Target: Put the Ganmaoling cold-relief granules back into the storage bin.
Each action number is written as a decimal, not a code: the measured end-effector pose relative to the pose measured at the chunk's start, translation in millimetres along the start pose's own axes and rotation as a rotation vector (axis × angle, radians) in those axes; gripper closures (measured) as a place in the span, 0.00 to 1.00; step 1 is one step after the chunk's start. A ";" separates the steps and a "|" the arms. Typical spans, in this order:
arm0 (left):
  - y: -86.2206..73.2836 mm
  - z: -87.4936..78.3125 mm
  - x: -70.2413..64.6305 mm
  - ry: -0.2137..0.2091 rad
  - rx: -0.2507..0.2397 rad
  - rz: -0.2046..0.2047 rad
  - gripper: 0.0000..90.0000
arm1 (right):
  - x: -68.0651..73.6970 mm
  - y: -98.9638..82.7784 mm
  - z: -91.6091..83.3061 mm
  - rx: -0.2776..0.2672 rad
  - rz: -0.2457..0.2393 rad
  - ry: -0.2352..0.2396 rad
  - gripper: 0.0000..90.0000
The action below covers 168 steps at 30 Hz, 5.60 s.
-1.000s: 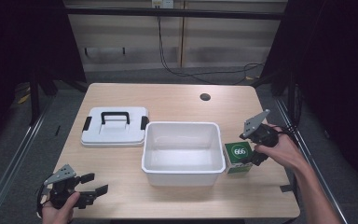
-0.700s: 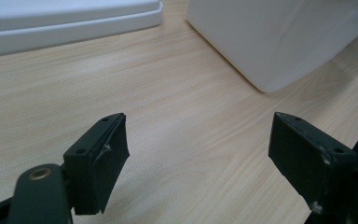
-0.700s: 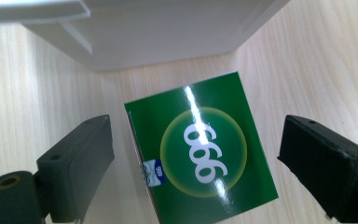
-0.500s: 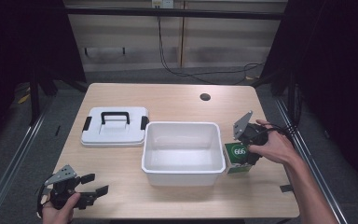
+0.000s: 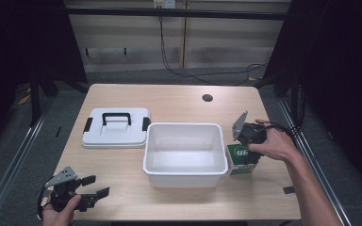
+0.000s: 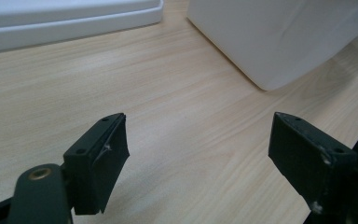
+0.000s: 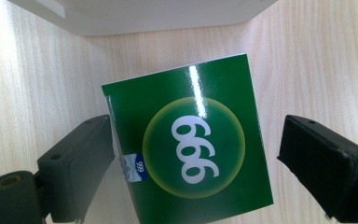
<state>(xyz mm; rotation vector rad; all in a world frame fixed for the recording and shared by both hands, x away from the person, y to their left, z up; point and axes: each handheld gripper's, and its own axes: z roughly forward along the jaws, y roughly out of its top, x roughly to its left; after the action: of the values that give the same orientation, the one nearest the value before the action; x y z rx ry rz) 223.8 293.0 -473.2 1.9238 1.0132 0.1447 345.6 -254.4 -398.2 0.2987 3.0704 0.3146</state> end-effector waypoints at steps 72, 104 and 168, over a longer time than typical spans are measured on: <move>0.5 6.1 -4.8 -0.051 0.056 0.043 0.23 | 5.4 -27.7 -18.3 -0.003 0.118 0.071 0.17; 0.4 4.9 -5.1 -0.044 0.044 0.042 0.23 | 18.0 -53.3 -66.2 -0.185 0.156 0.058 0.18; 0.1 5.6 -5.7 -0.055 0.048 0.041 0.23 | 10.5 59.2 -121.3 -0.271 0.038 -0.009 0.17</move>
<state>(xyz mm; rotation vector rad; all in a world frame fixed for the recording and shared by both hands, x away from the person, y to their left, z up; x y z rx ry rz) 222.8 285.2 -474.6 1.9824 0.9497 0.0910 339.1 -219.3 -267.6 0.3432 2.9648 0.7190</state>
